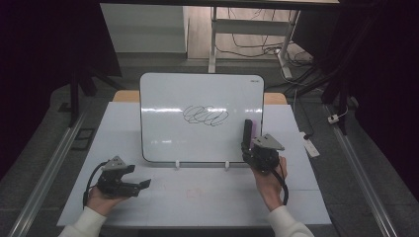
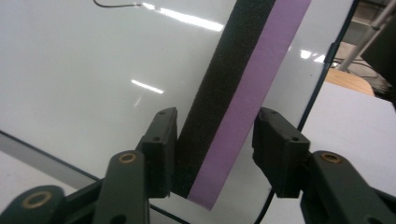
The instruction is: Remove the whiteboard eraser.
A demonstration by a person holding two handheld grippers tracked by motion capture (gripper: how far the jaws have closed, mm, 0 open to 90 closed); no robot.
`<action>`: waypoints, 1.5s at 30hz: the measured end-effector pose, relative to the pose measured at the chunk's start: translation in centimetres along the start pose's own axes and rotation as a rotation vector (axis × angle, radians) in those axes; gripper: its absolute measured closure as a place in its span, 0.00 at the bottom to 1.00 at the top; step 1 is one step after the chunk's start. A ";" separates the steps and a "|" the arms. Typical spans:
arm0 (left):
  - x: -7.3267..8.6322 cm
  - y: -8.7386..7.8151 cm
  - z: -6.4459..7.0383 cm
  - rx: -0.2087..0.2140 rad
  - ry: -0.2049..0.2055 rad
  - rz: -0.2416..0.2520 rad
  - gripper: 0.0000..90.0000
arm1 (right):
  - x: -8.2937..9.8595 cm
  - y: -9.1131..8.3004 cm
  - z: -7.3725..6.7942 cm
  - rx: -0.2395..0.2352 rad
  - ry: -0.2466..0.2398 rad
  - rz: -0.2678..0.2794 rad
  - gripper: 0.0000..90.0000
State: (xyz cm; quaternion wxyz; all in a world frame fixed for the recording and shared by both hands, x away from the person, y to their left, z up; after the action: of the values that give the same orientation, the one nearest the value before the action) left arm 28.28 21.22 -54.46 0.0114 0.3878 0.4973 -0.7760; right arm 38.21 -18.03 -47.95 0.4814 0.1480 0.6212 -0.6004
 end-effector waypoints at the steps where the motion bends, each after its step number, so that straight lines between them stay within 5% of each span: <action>1: 0.0 0.0 0.0 0.000 -0.001 0.000 0.14 | 0.0 0.0 0.0 0.004 0.006 -0.002 0.59; 14: 0.3 0.0 -0.3 -0.005 -0.009 -0.001 0.14 | 0.0 -0.5 0.0 0.053 0.040 -0.013 0.70; 20: 0.3 0.0 -0.4 -0.005 -0.011 0.000 0.14 | -0.5 -1.5 0.4 0.049 0.042 0.042 0.71; 30: 0.4 0.0 -0.2 0.001 -0.002 -0.002 0.16 | 0.2 -2.9 0.7 -0.059 0.022 0.069 0.71; 45: 0.2 -0.2 -0.1 0.004 -0.004 0.005 0.16 | 0.8 -4.6 -1.7 -0.210 -0.123 0.119 0.71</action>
State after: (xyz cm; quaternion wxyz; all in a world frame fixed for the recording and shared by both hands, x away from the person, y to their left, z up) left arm 28.08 21.45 -54.49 0.0137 0.3875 0.4945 -0.7779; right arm 33.59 -17.91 -46.05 0.5661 0.0962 0.6403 -0.5102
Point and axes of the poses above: each handheld gripper's, and its own axes: y roughly forward along the jaws, x roughly out of its underside, z roughly to its right, the point moved 5 cm from there along y, roughly forward along the jaws, and after that the axes turned 9 degrees about -z, right-handed, at the moved point
